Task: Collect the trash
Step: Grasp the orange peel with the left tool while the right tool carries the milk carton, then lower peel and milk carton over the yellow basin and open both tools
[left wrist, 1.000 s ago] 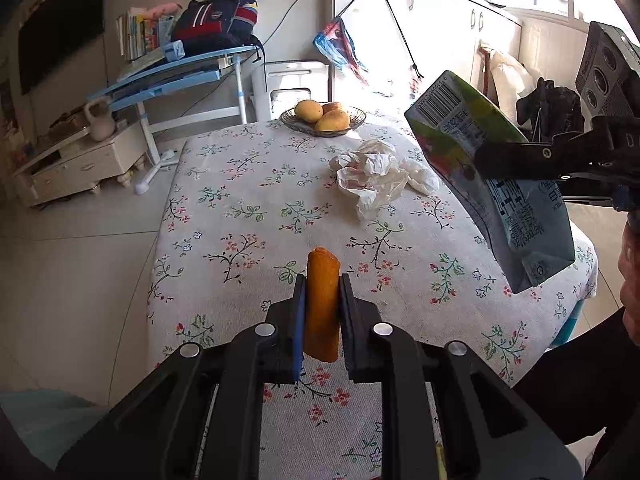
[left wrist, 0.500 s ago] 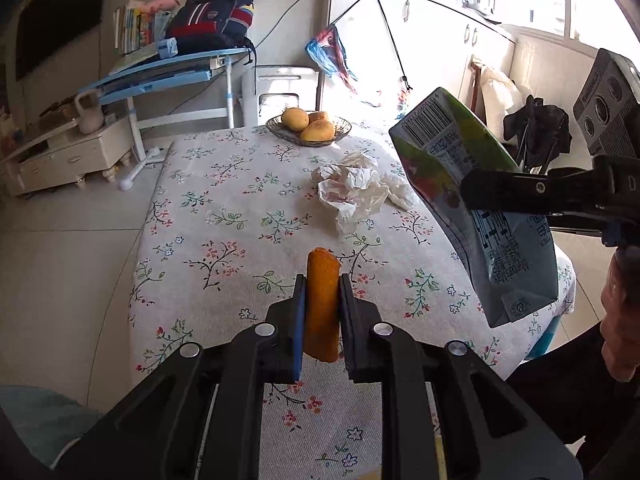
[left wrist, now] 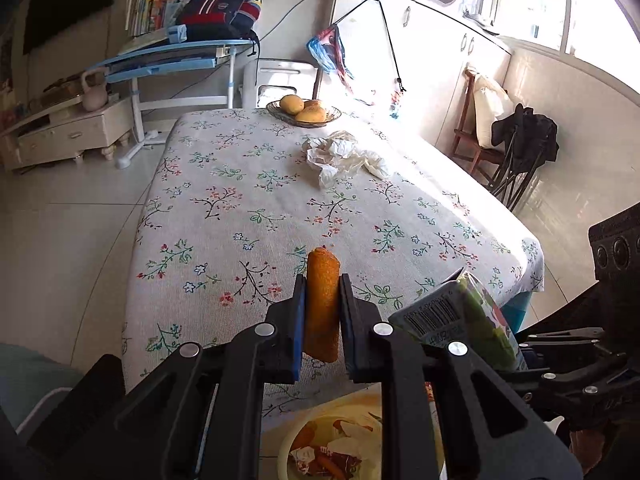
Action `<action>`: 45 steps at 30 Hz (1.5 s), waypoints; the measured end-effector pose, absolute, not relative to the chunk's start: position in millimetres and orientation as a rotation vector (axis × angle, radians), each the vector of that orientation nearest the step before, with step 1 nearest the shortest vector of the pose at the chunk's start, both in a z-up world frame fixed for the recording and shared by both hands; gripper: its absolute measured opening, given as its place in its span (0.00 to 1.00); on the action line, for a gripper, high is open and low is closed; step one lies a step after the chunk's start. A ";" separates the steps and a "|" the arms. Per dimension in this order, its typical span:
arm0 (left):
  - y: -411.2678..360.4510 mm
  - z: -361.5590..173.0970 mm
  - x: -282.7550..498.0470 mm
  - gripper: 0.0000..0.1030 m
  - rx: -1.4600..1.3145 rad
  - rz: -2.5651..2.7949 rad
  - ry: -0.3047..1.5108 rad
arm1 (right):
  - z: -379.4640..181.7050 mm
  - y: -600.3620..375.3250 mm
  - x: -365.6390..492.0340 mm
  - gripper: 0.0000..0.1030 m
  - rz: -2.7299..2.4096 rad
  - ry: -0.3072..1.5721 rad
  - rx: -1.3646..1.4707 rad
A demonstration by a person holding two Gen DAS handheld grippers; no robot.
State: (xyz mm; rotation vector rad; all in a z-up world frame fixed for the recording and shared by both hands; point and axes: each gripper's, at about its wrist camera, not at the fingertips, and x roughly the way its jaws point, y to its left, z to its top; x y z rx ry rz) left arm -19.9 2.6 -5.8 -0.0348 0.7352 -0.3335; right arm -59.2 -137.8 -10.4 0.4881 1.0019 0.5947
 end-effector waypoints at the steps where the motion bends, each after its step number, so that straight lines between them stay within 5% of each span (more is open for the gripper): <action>1: 2.7 -6.8 -23.7 0.15 -0.035 -0.333 0.737 | -10.4 -137.8 -59.2 0.30 0.595 1.002 0.488; 25: -6.0 -16.6 -86.3 0.15 -0.005 -0.363 0.765 | -61.1 -110.9 -102.0 0.32 0.492 1.233 0.327; 39: -22.9 -27.8 -102.6 0.15 0.074 -0.423 0.810 | -42.2 -139.2 -99.4 0.53 0.390 1.114 0.414; 42: -32.1 -36.6 -104.0 0.22 0.115 -0.456 0.854 | -29.3 -146.6 -100.6 0.58 0.374 1.036 0.443; 45: -40.6 -39.9 -110.1 0.46 0.159 -0.479 0.855 | -21.3 -151.8 -101.9 0.60 0.356 0.984 0.460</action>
